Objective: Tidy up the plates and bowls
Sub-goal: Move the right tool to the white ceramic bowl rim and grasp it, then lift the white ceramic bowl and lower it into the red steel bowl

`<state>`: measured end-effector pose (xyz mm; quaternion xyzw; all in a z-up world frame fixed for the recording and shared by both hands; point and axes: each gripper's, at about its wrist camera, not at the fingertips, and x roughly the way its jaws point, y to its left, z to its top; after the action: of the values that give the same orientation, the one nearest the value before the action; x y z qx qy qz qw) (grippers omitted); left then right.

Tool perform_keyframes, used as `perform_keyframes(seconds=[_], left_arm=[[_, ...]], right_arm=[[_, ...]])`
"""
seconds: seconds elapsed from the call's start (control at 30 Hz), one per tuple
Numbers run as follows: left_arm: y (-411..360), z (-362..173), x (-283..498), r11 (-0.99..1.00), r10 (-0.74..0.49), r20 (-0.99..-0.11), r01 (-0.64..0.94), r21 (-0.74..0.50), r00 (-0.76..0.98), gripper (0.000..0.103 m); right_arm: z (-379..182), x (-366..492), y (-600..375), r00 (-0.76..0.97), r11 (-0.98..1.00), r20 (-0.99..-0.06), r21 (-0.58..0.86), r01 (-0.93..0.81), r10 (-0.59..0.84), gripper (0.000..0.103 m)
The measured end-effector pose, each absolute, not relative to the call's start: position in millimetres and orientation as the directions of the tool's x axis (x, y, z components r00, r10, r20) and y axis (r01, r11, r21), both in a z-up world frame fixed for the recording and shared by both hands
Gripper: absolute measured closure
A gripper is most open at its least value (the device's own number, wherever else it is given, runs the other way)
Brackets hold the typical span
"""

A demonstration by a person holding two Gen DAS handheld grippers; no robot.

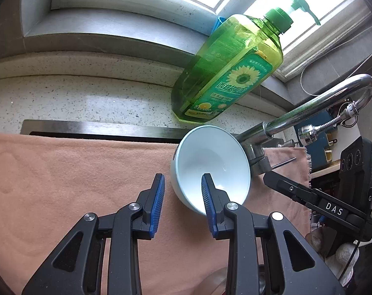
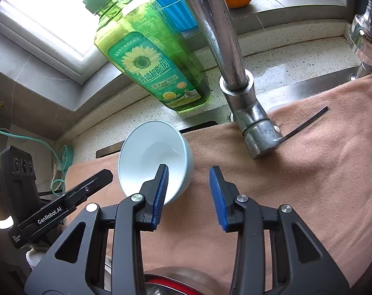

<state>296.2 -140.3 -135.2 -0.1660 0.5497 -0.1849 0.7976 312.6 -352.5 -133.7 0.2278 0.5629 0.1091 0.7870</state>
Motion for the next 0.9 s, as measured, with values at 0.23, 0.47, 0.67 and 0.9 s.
perform_keyframes(seconds=[0.23,0.47,0.67,0.9], left_arm=[[-142,-145,303,0.886,-0.461,-0.831,0.104,-0.453,0.312,0.076],[-142,-149,308,0.885,-0.462,-0.832,0.104,-0.454,0.306,0.077],[-147,-158,308,0.881,-0.473,-0.832,0.117,-0.459,0.29,0.091],[-148,-160,309,0.875,-0.483,-0.828,0.113,-0.471,0.285,0.093]], right_arm=[[-143,321,-338,0.316,0.884,-0.85,0.464,0.065,0.422,0.074],[-151,328,-329,0.298,0.905,-0.872,0.422,0.057,0.388,0.081],[-157,329,-326,0.287,0.901,-0.871,0.43,0.054,0.399,0.093],[-157,331,-323,0.289,0.909,-0.876,0.414,0.041,0.386,0.093]])
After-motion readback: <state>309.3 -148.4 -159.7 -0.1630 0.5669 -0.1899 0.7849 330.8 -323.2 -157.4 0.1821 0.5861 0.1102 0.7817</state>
